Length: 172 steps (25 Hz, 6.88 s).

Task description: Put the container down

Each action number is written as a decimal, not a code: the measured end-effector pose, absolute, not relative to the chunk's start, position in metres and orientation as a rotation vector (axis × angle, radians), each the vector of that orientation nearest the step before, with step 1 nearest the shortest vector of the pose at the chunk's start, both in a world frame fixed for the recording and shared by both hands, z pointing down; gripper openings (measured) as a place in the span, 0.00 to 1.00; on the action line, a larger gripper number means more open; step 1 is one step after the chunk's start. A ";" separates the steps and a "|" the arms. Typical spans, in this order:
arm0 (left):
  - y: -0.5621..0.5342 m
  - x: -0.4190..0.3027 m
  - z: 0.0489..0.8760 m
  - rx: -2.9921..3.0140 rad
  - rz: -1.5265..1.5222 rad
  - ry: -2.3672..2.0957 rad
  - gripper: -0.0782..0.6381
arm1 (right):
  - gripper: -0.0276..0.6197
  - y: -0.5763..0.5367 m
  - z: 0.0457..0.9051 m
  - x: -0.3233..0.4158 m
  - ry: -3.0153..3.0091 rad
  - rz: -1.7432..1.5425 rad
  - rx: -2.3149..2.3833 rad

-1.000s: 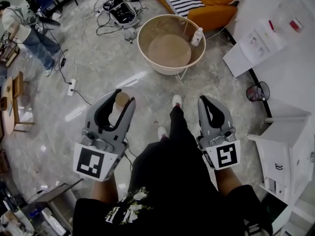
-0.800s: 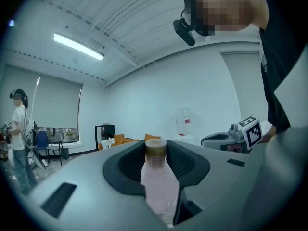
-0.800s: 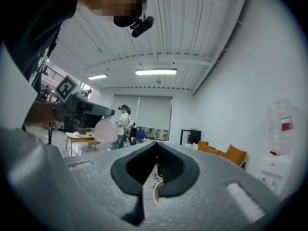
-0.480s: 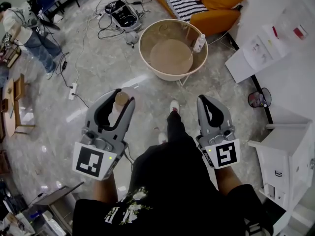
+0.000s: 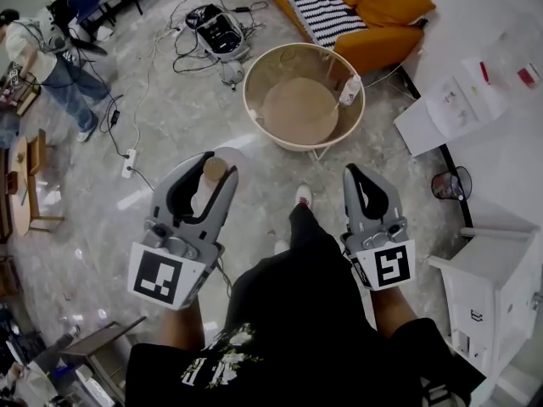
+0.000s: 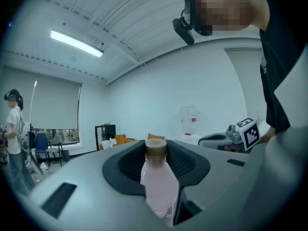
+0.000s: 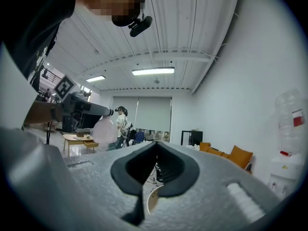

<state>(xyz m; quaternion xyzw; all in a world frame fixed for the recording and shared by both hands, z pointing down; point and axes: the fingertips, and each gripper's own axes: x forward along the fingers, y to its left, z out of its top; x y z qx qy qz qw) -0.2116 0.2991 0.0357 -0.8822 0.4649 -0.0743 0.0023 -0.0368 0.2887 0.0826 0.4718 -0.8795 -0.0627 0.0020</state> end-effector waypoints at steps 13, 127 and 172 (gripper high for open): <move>0.200 -0.194 0.032 -2.745 -0.242 1.520 0.32 | 0.04 0.178 0.085 -0.033 -2.799 -0.206 1.353; -0.347 0.007 0.456 -3.154 -0.744 0.527 0.32 | 0.04 -0.304 0.484 0.069 -2.173 0.529 1.865; -0.359 0.023 0.699 -3.171 -0.965 0.386 0.32 | 0.04 -0.308 0.702 0.075 -2.062 0.712 1.787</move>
